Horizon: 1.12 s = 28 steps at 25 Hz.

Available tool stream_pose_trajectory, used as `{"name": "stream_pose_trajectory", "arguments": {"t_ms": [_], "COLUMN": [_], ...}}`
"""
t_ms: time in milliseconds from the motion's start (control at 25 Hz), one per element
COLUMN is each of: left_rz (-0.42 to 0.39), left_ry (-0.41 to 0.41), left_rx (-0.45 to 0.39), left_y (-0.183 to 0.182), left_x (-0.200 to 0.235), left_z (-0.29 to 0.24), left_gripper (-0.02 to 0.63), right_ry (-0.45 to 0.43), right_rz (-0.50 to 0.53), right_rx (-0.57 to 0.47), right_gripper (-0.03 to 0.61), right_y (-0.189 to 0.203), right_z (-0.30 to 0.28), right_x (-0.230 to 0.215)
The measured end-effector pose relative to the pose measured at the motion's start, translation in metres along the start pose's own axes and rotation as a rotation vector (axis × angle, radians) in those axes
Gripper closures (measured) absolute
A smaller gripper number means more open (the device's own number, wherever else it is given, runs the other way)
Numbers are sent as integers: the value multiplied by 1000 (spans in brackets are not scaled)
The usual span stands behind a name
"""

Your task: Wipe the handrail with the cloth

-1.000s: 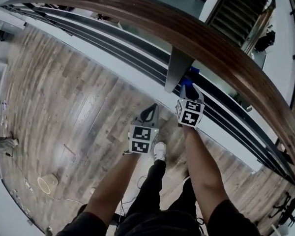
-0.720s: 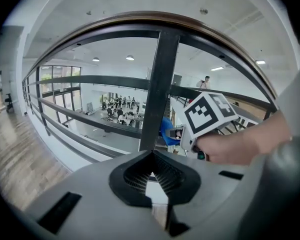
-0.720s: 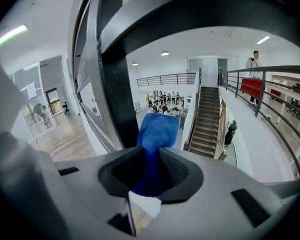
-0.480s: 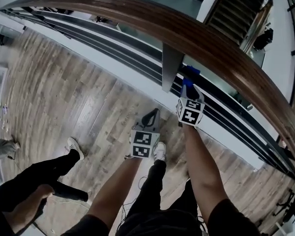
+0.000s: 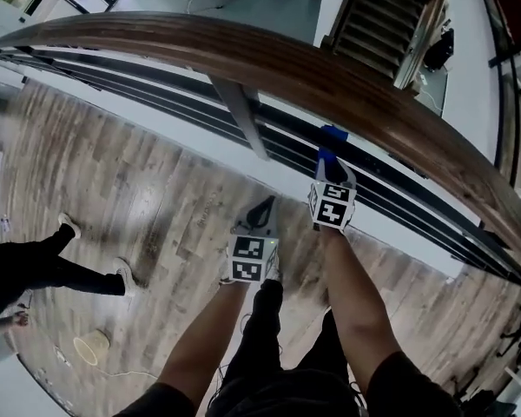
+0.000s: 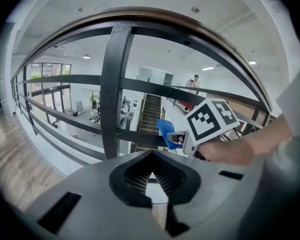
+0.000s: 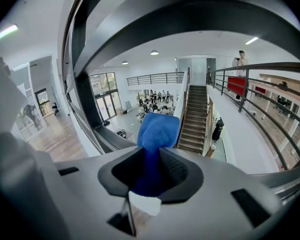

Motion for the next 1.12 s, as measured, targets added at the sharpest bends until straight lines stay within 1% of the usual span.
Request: {"name": "stream_pose_trajectory", "arguments": {"t_ms": [240, 400, 640, 800, 1120], "left_rz": [-1, -25, -60, -89, -137], "left_ry": [47, 80, 131, 165, 224], "left_rx": [12, 28, 33, 40, 87], "left_y": [1, -3, -7, -9, 3], "left_x": [-52, -90, -155, -199, -294], "left_z": [-9, -19, -37, -49, -81], "left_gripper": [611, 611, 611, 611, 611], "right_ry": [59, 86, 111, 139, 175], "right_rz": [-38, -55, -60, -90, -126], "right_rx": [26, 42, 69, 90, 93], "right_gripper": [472, 471, 472, 471, 472], "right_y": [16, 25, 50, 68, 101], "right_z": [31, 51, 83, 105, 151], "right_x": [-60, -102, -170, -220, -318]}}
Point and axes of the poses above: the fingertips, and each gripper's own axes: z backward along the fingers, x to its left, y out of its underside, the point moved 7 cm from there along z, backward along the fingers, and after that the axes turned 2 degrees about y, right-handed, at the moved point
